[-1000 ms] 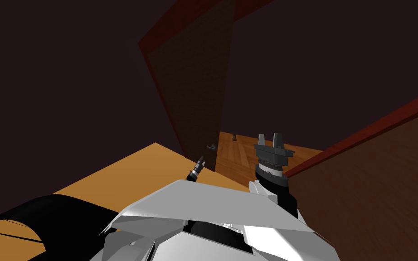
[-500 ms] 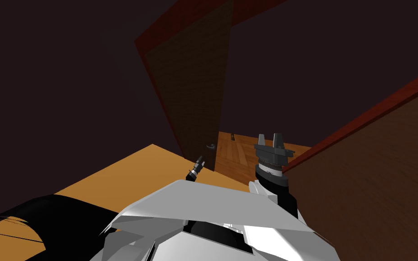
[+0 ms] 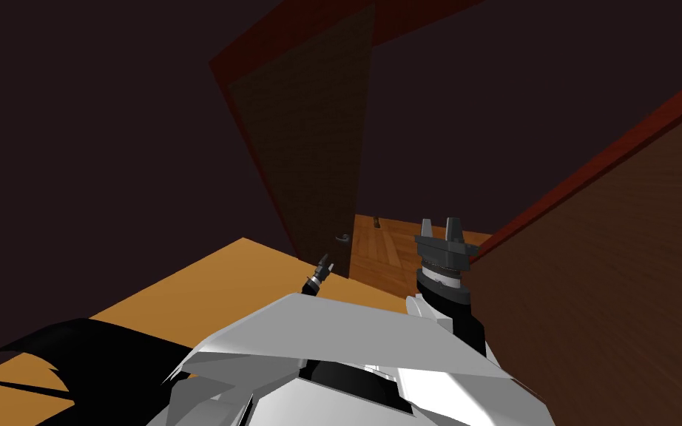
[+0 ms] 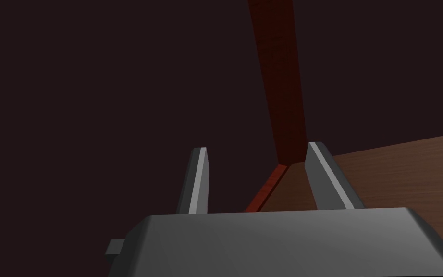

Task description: Pull the door open

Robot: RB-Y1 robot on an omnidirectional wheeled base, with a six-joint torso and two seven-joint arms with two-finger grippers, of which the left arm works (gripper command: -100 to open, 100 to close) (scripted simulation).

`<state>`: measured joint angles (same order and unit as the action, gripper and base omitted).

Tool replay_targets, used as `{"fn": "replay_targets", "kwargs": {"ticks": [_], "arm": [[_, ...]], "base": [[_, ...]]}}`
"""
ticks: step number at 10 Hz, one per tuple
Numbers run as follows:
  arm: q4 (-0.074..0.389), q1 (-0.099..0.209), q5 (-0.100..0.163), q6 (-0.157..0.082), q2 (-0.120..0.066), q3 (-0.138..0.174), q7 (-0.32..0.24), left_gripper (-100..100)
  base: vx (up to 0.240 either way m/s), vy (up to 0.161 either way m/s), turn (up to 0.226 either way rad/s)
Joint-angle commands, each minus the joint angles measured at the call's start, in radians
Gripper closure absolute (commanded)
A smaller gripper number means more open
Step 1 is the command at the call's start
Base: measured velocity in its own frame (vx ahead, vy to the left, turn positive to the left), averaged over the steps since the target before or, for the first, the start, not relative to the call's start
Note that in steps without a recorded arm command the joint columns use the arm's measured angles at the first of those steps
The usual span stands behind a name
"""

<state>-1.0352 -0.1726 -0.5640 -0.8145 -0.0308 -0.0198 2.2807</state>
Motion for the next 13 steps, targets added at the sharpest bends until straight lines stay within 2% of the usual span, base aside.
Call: {"fn": "replay_targets", "kwargs": {"ticks": [1,6,7,12,13], "arm": [[0.004,0.003,0.004,0.0,-0.004,0.0,-0.03,-100],[0.033,0.025,0.034,0.0,-0.025,-0.003,-0.165,-100],[0.033,0.025,0.034,0.0,-0.025,-0.003,-0.173,-100],[0.067,0.052,0.07,0.0,-0.043,-0.007,-0.312,-100],[0.067,0.052,0.07,0.0,-0.043,-0.007,-0.329,-100]], "base": [[-0.016,0.011,-0.024],[-0.017,0.011,-0.059],[-0.018,0.011,-0.038],[-0.018,0.012,-0.058],[-0.018,0.01,-0.022]]}}
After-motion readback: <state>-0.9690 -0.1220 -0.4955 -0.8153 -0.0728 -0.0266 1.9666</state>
